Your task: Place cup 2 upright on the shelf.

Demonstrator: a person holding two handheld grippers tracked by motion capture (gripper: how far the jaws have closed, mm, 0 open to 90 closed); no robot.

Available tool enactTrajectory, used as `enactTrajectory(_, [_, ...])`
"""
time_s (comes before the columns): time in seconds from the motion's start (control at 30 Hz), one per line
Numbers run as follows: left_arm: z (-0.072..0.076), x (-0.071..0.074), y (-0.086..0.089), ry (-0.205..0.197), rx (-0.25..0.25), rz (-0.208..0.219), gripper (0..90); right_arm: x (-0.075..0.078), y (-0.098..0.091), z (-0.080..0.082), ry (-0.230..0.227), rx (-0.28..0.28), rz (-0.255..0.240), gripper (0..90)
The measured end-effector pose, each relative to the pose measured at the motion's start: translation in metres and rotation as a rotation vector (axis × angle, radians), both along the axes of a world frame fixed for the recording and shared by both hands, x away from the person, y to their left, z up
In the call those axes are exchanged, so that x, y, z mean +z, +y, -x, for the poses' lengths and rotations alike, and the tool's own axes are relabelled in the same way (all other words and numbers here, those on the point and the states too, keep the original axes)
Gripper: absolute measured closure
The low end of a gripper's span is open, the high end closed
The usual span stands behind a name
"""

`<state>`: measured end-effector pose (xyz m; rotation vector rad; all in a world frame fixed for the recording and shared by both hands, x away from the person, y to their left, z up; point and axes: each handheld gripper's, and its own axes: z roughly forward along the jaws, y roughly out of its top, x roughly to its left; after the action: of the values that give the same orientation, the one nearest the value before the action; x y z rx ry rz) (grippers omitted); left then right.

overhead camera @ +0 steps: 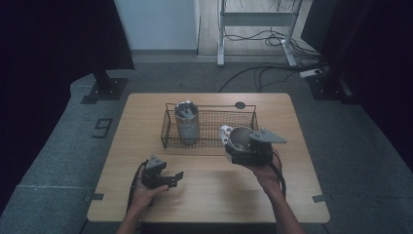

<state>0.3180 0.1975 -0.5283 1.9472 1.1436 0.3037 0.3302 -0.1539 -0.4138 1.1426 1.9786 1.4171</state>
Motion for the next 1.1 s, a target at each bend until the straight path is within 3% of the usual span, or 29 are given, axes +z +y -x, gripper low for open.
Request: enactTrajectory(1.1, [0.0, -0.002, -0.002, 0.004, -0.008, -0.009, 13.3, 0.012, 0.011, -0.028, -0.011, 0.015, 0.009, 6.7])
